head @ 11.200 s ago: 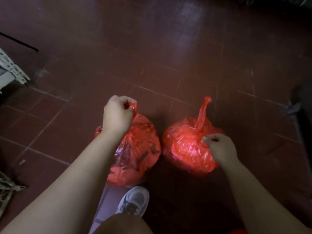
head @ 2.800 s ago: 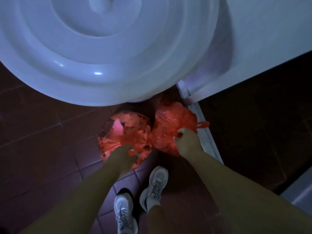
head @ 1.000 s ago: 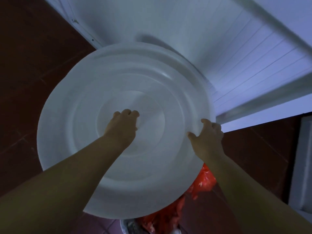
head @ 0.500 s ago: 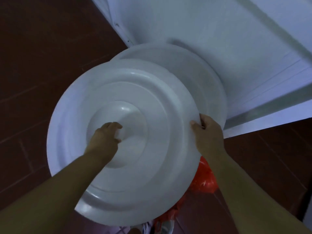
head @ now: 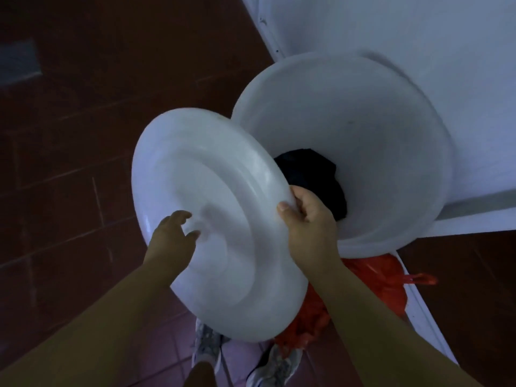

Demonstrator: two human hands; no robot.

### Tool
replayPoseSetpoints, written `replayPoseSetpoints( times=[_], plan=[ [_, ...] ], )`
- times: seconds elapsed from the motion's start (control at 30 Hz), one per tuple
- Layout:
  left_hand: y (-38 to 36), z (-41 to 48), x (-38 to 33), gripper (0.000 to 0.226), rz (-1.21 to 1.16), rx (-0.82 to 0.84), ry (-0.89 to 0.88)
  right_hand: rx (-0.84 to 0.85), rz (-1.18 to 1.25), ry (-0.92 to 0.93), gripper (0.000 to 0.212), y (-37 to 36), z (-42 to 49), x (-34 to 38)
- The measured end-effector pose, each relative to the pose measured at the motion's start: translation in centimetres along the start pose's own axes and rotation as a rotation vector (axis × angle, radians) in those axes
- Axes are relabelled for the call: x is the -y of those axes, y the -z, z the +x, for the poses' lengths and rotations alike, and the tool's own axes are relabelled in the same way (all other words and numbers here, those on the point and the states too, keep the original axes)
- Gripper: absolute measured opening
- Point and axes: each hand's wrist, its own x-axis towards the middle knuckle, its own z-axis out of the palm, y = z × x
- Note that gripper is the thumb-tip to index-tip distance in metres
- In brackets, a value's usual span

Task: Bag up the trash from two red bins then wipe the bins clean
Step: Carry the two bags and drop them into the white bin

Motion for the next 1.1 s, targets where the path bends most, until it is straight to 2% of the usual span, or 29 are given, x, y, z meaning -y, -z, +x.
replayPoseSetpoints(
  times=[0.13,0.23,0.33,0.47,0.67,0.83,1.1],
  plan=[
    [2.7,1.9,0.7,0.047,0.004,-0.05,-0.142,0.042,-0.016,-0.028,0.029,-4.3,-0.2,-0.6],
    [5.1,3.6,0.0,0.053,0.103,-0.061,-0.305,0.045,-0.017,-0.062,0.021,-6.8,-0.3,-0.9],
    [6.6,5.7,-1.4,0.054,0.232,-0.014,-0.457,0.042,-0.012,-0.126,0.023,-8.5,-0.3,-1.0],
    [6.5,8.5,-3.1,0.047,0.327,0.109,-0.546,0.053,-0.048,-0.143,0.022,-10.4,-0.1,-1.6],
    [5.0,12.0,-2.7,0.038,0.414,0.247,-0.576,-0.006,-0.077,-0.205,0.028,-13.1,0.0,-4.3],
    [3.6,13.6,-0.9,0.032,0.463,0.358,-0.579,-0.022,-0.075,-0.273,0.024,-15.6,-0.6,-7.7],
    [1.5,14.6,0.4,0.027,0.413,0.363,-0.632,-0.062,-0.057,-0.286,0.011,-16.8,-0.3,-10.0]
  ],
)
